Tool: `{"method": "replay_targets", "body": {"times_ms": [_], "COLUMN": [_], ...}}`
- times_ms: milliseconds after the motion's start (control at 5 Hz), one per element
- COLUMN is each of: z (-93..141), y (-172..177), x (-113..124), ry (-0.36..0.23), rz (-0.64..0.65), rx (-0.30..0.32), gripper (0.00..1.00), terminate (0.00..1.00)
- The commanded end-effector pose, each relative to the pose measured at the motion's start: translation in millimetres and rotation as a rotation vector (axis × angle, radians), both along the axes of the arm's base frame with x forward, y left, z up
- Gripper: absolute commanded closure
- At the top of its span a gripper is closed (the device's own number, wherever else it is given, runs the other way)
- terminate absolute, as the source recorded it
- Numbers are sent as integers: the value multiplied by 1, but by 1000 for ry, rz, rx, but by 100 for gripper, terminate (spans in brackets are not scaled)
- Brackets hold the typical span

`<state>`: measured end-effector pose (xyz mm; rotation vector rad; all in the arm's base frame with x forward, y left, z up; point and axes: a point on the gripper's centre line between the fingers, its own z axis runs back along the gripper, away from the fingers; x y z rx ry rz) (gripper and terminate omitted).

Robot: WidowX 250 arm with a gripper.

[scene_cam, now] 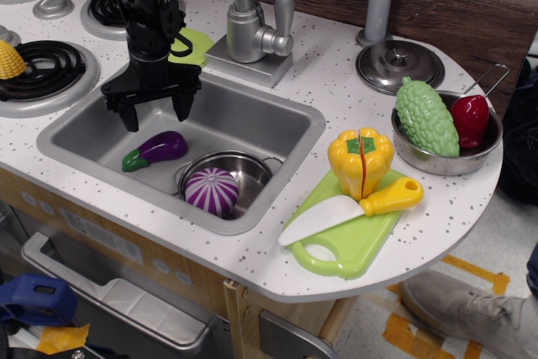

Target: Put eggplant on plate

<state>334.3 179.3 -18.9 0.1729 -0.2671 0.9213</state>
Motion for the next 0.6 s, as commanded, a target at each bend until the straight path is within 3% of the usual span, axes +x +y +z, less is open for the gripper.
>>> {"method": "replay_targets", "body": {"times_ms": [0, 400], "z": [0, 12], "y": [0, 2], "x": [0, 3], "ry": [0, -77], "rz": [0, -306], "rx": [0, 138], "gripper": [0, 0], "terminate": [0, 0]}}
